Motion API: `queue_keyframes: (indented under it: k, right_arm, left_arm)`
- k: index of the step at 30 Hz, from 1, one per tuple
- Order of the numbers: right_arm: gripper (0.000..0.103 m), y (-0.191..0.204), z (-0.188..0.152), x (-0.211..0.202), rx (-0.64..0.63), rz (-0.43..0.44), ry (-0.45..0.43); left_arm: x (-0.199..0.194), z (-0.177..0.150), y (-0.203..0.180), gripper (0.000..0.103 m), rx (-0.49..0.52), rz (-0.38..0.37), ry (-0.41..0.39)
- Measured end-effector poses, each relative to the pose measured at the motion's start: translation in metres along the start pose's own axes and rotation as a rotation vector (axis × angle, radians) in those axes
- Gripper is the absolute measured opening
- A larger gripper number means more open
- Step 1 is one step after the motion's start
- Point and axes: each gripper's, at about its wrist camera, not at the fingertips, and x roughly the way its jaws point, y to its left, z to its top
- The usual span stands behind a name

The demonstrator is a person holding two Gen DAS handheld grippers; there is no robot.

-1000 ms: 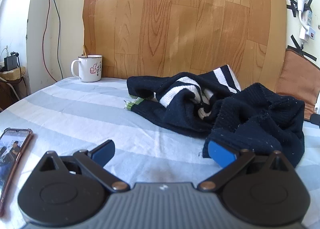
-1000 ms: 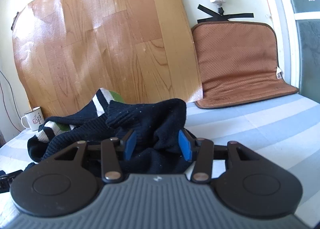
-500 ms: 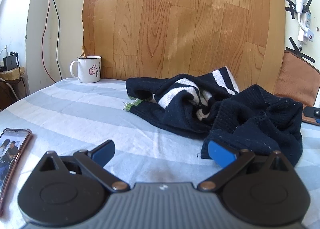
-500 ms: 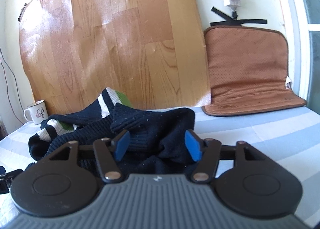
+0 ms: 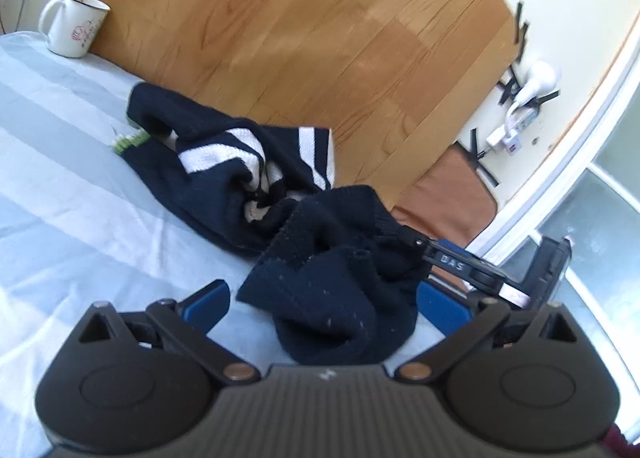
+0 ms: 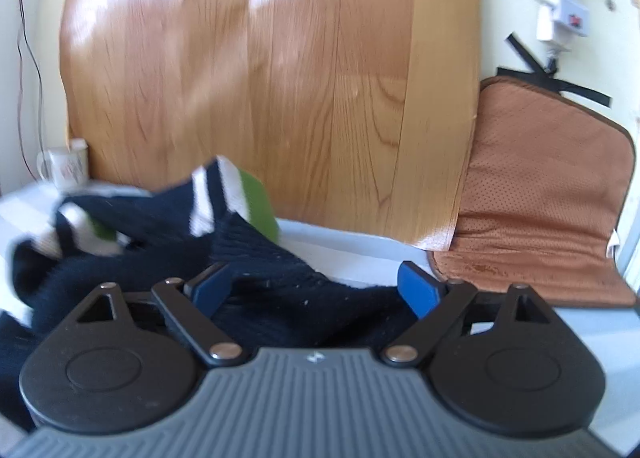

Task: Fold small clothes

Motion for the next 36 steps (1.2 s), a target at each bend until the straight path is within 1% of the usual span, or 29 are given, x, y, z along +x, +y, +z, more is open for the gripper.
queue_keyframes:
  k: [1, 2, 3, 4, 5, 6, 8, 9, 11, 12, 14, 15, 17, 18, 19, 20, 21, 22, 23, 24, 25, 26, 28, 29, 30, 32, 35, 36]
  right_arm:
    - [0.042, -0.007, 0.002, 0.007, 0.028, 0.018, 0.045]
    - [0.01, -0.016, 0.005, 0.009, 0.095, 0.051, 0.09]
    - [0.01, -0.028, 0.007, 0.003, 0.175, 0.095, 0.086]
    - [0.01, -0.038, 0.008, -0.01, 0.235, 0.142, 0.054]
    - [0.01, -0.045, 0.01, -0.027, 0.264, 0.174, 0.02]
    - [0.01, -0.053, 0.011, -0.049, 0.279, 0.201, -0.015]
    - [0.01, -0.064, 0.009, -0.088, 0.276, 0.253, -0.056]
    - [0.01, -0.066, 0.007, -0.102, 0.253, 0.264, -0.062]
    - [0.01, -0.068, 0.004, -0.122, 0.23, 0.256, -0.04]
    - [0.01, -0.068, 0.005, -0.126, 0.242, 0.282, -0.024]
    - [0.008, -0.072, -0.001, -0.144, 0.273, 0.366, -0.02]
    - [0.005, -0.072, -0.004, -0.153, 0.278, 0.423, -0.018]
    - [0.005, -0.072, -0.019, -0.176, 0.27, 0.578, -0.022]
    - [0.006, -0.071, -0.029, -0.19, 0.25, 0.652, -0.032]
    - [0.006, -0.07, -0.037, -0.198, 0.229, 0.69, -0.03]
    - [0.007, -0.07, -0.044, -0.205, 0.209, 0.687, -0.026]
    - [0.013, -0.069, -0.047, -0.207, 0.201, 0.659, -0.022]
    - [0.018, -0.072, -0.048, -0.204, 0.213, 0.611, -0.016]
    - [0.032, -0.077, -0.046, -0.195, 0.243, 0.563, -0.011]
    - [0.044, -0.083, -0.042, -0.184, 0.275, 0.525, -0.006]
    - [0.047, -0.086, -0.036, -0.171, 0.304, 0.479, -0.001]
    - [0.047, -0.086, -0.029, -0.158, 0.314, 0.45, 0.003]
    - [0.048, -0.077, -0.011, -0.123, 0.273, 0.409, 0.003]
    - [0.055, -0.069, -0.004, -0.109, 0.243, 0.387, -0.004]
    - [0.065, -0.057, 0.006, -0.09, 0.212, 0.37, -0.009]
    - [0.075, -0.034, 0.017, -0.058, 0.148, 0.368, 0.003]
    - [0.076, 0.01, 0.031, 0.004, 0.02, 0.385, 0.09]
    - [0.076, 0.022, 0.03, 0.015, -0.026, 0.391, 0.117]
  left_arm:
    - [0.011, 0.002, -0.003, 0.1, 0.017, 0.028, 0.012]
    - [0.022, 0.002, -0.005, 0.087, 0.035, 0.051, 0.023]
    - [0.032, 0.001, -0.007, 0.054, 0.046, 0.068, 0.045]
    - [0.039, 0.001, -0.008, 0.039, 0.047, 0.083, 0.079]
    - [0.043, 0.0, -0.008, 0.018, 0.044, 0.085, 0.1]
    - [0.04, -0.001, -0.01, 0.01, 0.048, 0.069, 0.092]
    - [0.02, -0.002, -0.014, 0.01, 0.082, 0.022, 0.035]
    - [0.007, -0.002, -0.017, 0.009, 0.111, -0.001, 0.002]
    - [-0.017, -0.002, -0.023, 0.009, 0.15, -0.034, -0.034]
    - [-0.029, -0.003, -0.023, 0.009, 0.155, -0.049, -0.041]
    - [-0.057, -0.005, -0.024, 0.009, 0.167, -0.077, -0.071]
    - [-0.074, -0.007, -0.024, 0.009, 0.183, -0.078, -0.095]
    - [-0.11, -0.014, -0.021, 0.009, 0.224, -0.074, -0.141]
    - [-0.126, -0.019, -0.018, 0.009, 0.245, -0.067, -0.151]
    - [-0.139, -0.025, -0.016, 0.009, 0.268, -0.053, -0.151]
    - [-0.15, -0.03, -0.015, 0.01, 0.286, -0.043, -0.137]
    - [-0.158, -0.035, -0.013, 0.011, 0.297, -0.043, -0.107]
    - [-0.163, -0.037, -0.011, 0.011, 0.299, -0.053, -0.086]
    - [-0.169, -0.037, -0.012, 0.014, 0.3, -0.052, -0.093]
    - [-0.175, -0.036, -0.011, 0.027, 0.303, -0.04, -0.117]
    - [-0.18, -0.032, -0.008, 0.038, 0.293, -0.013, -0.156]
    - [-0.182, -0.026, -0.003, 0.051, 0.269, 0.015, -0.197]
    - [-0.179, -0.011, 0.007, 0.053, 0.204, 0.042, -0.242]
    - [-0.174, -0.005, 0.012, 0.053, 0.177, 0.053, -0.251]
    - [-0.166, 0.0, 0.017, 0.053, 0.152, 0.071, -0.254]
    - [-0.144, 0.009, 0.026, 0.053, 0.101, 0.101, -0.226]
    - [-0.114, 0.016, 0.035, 0.053, 0.043, 0.123, -0.163]
    - [-0.106, 0.015, 0.037, 0.053, 0.032, 0.127, -0.153]
